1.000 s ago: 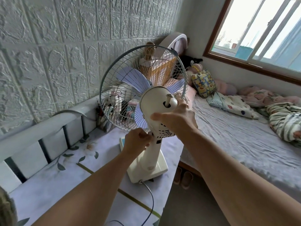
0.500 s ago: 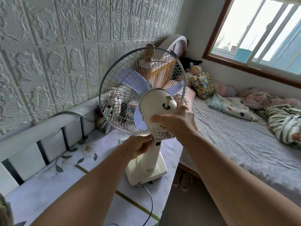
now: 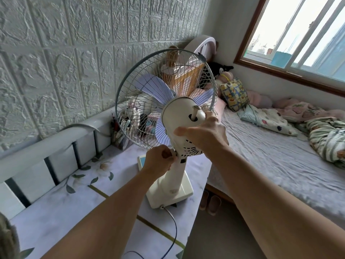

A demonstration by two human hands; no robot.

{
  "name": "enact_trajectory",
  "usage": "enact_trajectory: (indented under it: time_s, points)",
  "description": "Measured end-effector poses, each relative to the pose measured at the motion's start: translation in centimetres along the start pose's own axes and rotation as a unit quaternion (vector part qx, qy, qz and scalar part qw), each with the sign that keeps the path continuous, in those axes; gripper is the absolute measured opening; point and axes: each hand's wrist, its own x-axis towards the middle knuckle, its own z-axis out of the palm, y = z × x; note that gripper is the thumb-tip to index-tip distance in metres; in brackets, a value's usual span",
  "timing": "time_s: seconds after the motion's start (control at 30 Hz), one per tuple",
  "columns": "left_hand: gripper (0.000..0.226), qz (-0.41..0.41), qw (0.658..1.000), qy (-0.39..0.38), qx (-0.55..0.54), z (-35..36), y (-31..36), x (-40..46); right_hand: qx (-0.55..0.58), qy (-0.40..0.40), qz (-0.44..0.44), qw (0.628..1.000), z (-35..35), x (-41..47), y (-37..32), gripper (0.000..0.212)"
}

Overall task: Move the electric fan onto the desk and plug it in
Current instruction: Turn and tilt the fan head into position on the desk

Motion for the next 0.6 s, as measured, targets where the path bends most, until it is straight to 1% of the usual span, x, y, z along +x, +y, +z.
enact_trajectory:
  time_s: [0.07, 0.13, 0.2, 0.3, 0.47, 0.6]
  points:
    - [0.012, -0.01, 1.0, -0.013, -0.003, -0.2, 0.0, -0.2, -0.004, -0.002, 0.001, 1.0, -0.1, 0.0, -0.1, 0.088]
    - [0.022, -0.028, 0.999, -0.035, -0.005, -0.5, 0.3, -0.4, -0.011, -0.009, 0.002, 1.0, -0.2, -0.1, -0.3, 0.089]
    - [0.029, -0.066, 0.996, -0.053, -0.016, -0.9, 0.6, -0.7, -0.014, -0.02, 0.007, 1.0, -0.4, -0.2, -0.5, 0.09]
    - [0.036, -0.107, 0.993, -0.057, -0.019, -1.7, 1.2, -1.2, -0.019, -0.028, 0.009, 0.999, -0.5, -0.4, -0.7, 0.093]
    - [0.048, -0.112, 0.991, -0.051, 0.044, -3.2, 1.3, -2.0, -0.019, -0.049, 0.014, 0.999, -0.8, -0.5, -1.1, 0.096]
    - [0.052, -0.107, 0.989, -0.052, 0.092, -4.2, 1.9, -2.8, -0.02, -0.062, 0.014, 0.998, -1.2, -0.5, -1.3, 0.09]
